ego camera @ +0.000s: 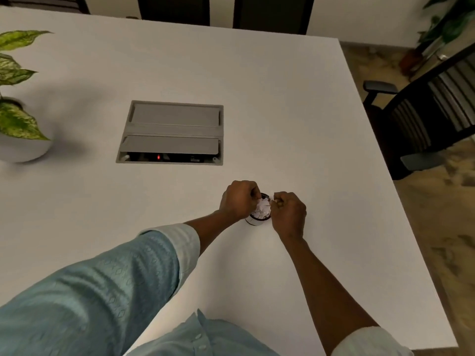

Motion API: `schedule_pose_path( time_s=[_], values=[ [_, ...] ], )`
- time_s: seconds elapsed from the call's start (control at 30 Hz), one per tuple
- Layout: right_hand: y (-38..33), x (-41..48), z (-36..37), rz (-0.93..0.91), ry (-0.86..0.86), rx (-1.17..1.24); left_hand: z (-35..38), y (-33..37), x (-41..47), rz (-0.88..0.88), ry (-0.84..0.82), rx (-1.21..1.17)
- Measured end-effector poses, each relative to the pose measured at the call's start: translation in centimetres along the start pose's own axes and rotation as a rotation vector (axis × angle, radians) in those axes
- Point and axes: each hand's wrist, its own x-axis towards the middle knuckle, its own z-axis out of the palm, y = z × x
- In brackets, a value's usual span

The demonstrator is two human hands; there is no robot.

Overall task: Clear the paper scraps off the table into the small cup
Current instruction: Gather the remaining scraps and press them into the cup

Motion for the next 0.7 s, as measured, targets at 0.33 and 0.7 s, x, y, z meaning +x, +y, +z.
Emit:
schedule_pose_path(
  time_s=[0.33, 0.7],
  values=[
    [0.8, -0.2, 1.0, 0.0, -0.132, -0.068, -0.2, -1.6, 1.0, -0.008, 0.056, -0.066],
    [2.7, -3.8, 2.0, -0.365, -0.18, -0.355, -0.8, -10.3, -5.6, -0.023, -0.177, 0.303]
  ],
)
